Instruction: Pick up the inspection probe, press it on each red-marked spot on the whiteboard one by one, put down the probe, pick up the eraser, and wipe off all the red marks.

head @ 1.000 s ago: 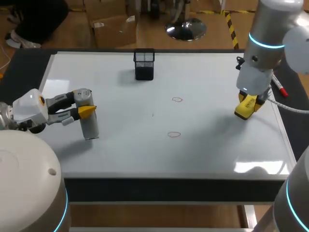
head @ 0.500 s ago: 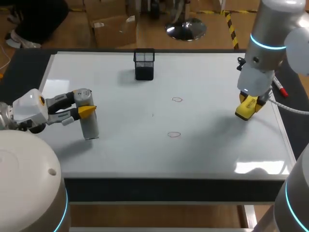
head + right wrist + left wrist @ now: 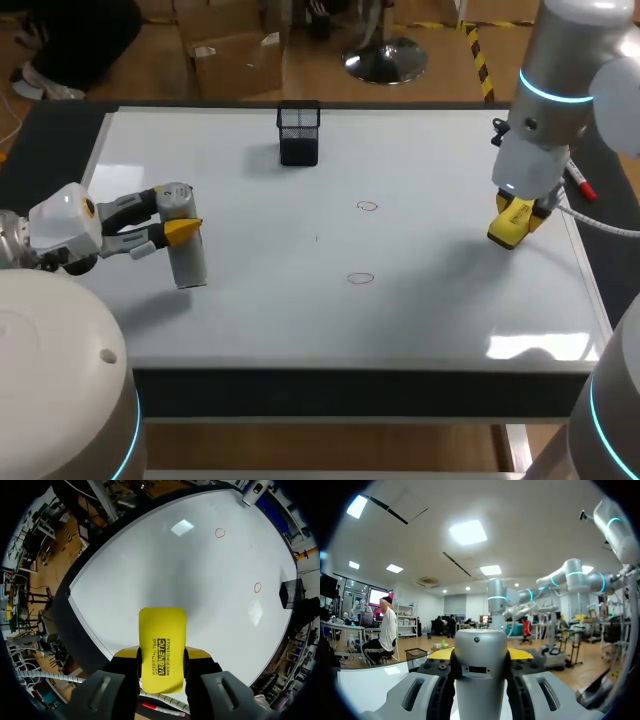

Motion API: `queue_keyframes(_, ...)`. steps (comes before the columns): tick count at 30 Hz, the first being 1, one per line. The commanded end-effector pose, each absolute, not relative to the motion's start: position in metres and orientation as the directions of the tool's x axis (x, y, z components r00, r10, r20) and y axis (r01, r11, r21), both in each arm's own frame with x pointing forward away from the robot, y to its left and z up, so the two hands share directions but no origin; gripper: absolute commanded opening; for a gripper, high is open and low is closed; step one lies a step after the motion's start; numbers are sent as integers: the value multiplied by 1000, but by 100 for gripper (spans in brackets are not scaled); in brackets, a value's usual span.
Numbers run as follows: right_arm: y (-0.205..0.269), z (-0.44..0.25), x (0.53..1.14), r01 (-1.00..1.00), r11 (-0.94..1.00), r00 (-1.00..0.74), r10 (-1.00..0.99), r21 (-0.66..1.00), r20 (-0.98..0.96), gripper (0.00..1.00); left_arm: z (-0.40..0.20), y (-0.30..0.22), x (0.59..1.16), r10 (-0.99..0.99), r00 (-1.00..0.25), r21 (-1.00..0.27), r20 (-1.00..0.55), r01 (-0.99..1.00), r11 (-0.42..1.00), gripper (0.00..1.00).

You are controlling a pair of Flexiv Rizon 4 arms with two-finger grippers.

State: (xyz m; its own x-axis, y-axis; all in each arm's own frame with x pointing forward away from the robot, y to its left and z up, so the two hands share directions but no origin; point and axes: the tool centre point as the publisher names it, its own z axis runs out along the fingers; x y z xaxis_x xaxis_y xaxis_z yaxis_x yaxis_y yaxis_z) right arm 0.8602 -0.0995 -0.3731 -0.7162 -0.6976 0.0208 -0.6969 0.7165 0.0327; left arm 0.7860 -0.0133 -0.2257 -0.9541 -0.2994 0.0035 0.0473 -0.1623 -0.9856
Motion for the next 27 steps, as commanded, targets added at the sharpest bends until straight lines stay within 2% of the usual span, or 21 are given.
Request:
queue_keyframes(1, -100, -372, 860, -698, 716, -715, -698, 30, 24, 0, -223, -26, 795, -283, -959, -985, -3, 51, -164, 0)
queue_keyframes(27, -100, -372, 860, -698, 716, -715, -698, 30, 24, 0, -209, -161, 839, -37, -999, -984, -29, 35, -174, 0)
